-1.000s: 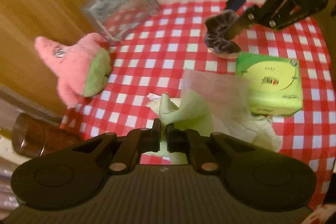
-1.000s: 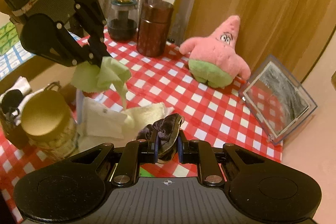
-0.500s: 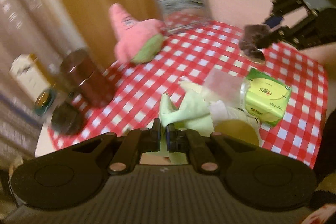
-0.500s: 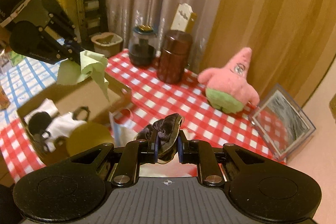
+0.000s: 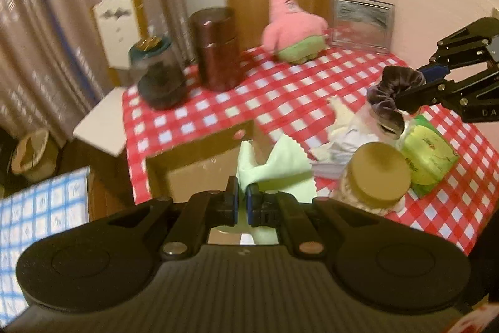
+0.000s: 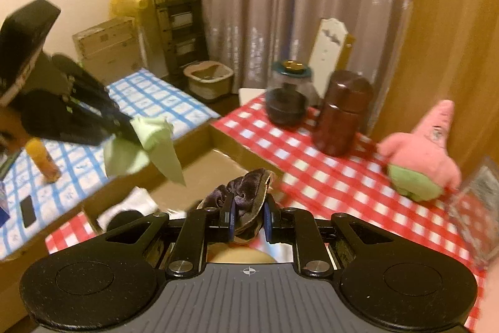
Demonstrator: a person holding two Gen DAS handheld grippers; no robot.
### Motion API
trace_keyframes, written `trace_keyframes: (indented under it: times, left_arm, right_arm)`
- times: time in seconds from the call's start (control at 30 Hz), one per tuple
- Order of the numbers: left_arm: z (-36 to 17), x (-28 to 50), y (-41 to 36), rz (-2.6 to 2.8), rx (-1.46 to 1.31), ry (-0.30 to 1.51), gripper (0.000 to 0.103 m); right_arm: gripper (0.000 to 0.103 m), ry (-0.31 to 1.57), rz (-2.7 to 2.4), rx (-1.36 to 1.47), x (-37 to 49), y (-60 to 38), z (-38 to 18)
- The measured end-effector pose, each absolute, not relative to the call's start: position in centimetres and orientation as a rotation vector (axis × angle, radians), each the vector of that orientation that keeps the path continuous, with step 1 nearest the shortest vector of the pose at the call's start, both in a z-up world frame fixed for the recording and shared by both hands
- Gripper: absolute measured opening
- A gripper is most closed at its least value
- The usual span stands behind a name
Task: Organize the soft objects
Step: 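Carry green cloth and scrunchie into the cardboard tray and open both grippers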
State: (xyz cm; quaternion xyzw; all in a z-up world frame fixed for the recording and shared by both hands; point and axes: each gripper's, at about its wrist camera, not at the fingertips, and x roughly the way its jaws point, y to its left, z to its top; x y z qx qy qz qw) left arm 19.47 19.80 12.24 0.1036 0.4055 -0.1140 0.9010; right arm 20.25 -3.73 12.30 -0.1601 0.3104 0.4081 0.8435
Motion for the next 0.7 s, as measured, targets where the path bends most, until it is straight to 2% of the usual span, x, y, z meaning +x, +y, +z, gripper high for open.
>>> trace_keyframes:
  times: [0.47,0.5,0.53,0.57,0.7]
  left_arm:
    - [4.7,20.4,24.3,-0.151,0.067,0.918,0.007]
    - [4.1,20.5,24.4,-0.145,0.066,0.922,0.012]
    - [3.7,20.7,24.4,-0.141,0.070,0.923,0.023]
    - [3.2,20.9,24.5,-0.135,0.077,0.921,0.027]
    - [2.4,20.6,24.6,-0.118,0.104,0.924,0.030]
  right_arm:
    - [0.017,0.806,0.904,-0.352,23.1,4.8,5.4]
    - [0.017,0.812,0.903,-0.354,23.3,4.9,5.0]
    - [0.017,0.816,0.902,-0.355,23.4,5.0,4.8]
    - [0.017,0.821,0.903,-0.356,23.5,5.0,4.5]
    - [0.017,0.830,0.901,-0.353,23.6,5.3,3.9]
